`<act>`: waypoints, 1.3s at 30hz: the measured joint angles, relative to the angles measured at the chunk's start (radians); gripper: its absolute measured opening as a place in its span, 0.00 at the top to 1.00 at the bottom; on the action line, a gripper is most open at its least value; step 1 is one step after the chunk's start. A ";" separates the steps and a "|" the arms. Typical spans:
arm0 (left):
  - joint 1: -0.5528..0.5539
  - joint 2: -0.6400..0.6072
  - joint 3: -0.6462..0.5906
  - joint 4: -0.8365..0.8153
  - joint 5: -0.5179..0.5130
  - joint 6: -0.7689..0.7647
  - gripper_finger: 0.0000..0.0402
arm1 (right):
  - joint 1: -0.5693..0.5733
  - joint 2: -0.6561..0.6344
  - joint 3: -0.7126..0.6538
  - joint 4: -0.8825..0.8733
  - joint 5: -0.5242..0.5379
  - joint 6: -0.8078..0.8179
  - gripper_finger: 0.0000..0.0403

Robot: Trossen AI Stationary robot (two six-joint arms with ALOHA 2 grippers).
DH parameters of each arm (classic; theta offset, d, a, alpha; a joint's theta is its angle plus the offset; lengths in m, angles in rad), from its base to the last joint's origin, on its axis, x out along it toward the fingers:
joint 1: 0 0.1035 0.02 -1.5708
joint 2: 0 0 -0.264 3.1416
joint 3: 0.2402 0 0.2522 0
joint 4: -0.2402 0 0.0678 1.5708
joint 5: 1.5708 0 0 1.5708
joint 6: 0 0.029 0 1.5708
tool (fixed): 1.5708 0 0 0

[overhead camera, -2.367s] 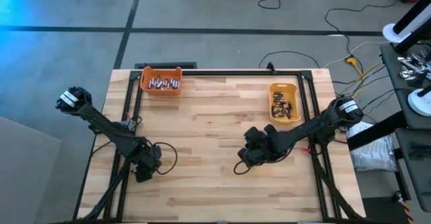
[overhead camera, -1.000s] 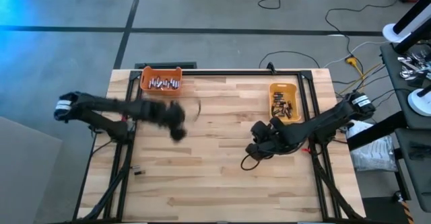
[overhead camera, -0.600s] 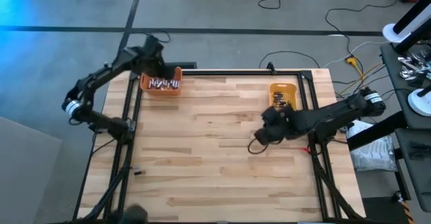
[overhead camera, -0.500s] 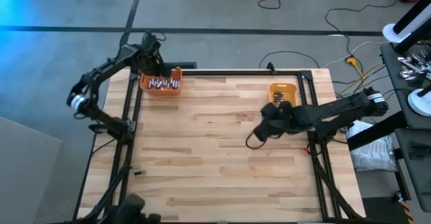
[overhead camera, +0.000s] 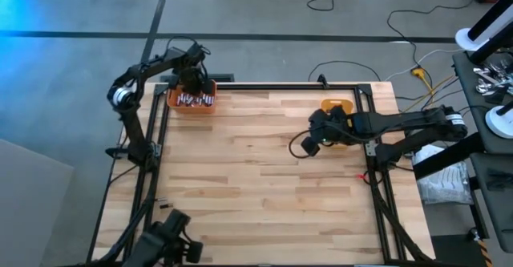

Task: Sort batteries
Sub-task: Put the silver battery into the orange bin

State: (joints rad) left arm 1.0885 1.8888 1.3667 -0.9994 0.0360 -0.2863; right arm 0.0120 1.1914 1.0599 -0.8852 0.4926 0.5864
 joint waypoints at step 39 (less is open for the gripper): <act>-0.933 -0.589 -0.480 0.452 -0.143 -0.049 0.60 | 0.079 -0.004 -0.327 0.167 0.140 0.249 0.66</act>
State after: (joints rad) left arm 0.1556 1.3002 0.8867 -0.5478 -0.1070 -0.3356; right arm 0.0906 1.1873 0.7324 -0.7185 0.6324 0.8351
